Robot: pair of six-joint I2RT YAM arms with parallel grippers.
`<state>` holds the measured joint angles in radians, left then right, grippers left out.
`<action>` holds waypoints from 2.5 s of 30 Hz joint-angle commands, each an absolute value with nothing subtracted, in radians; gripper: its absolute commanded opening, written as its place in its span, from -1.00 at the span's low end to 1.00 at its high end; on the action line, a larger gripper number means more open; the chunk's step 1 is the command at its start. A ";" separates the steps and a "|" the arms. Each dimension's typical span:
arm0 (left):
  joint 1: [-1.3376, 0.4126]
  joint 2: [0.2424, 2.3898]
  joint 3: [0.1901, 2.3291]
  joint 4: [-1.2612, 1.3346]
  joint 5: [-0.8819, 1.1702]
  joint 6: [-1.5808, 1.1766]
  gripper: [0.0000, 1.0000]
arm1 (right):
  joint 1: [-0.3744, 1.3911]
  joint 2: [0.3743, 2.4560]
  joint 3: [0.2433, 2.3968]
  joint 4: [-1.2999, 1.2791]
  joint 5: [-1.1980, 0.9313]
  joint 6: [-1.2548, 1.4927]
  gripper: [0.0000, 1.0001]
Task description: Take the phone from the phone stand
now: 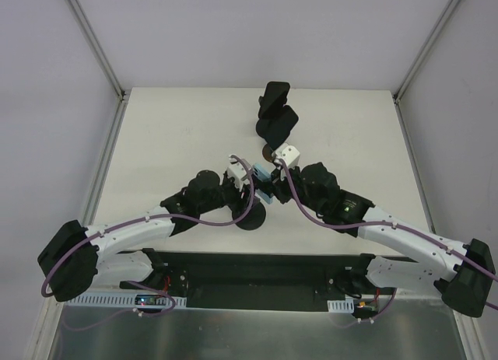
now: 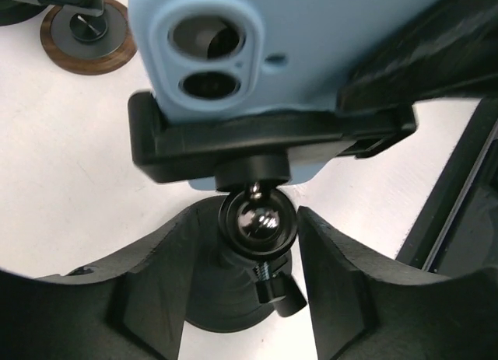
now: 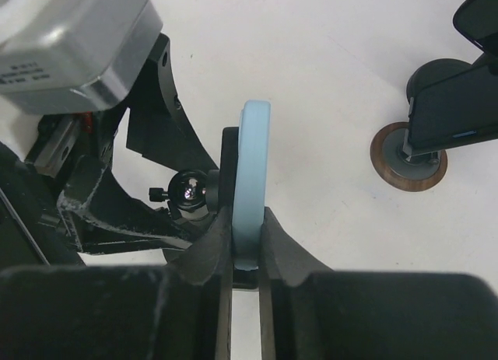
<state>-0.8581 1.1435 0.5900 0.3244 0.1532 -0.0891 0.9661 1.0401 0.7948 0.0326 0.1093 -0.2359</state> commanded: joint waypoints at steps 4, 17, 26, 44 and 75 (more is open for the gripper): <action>-0.864 1.118 0.454 0.613 0.081 -0.103 0.18 | 0.982 1.017 0.811 0.091 0.158 -0.239 -0.98; -0.864 1.163 0.451 0.739 0.103 -0.091 0.19 | 0.996 1.028 0.805 0.098 0.161 -0.233 -0.97; -0.864 1.207 0.462 0.744 0.153 -0.086 -0.76 | 1.002 1.038 0.805 0.110 0.170 -0.229 -0.71; -0.881 1.203 0.442 0.730 0.166 -0.097 -1.00 | 1.000 1.181 0.830 0.275 0.285 -0.299 -0.23; -0.729 1.111 0.376 0.537 -0.186 -0.382 -1.00 | 1.015 1.039 0.744 0.031 0.412 -0.285 -0.98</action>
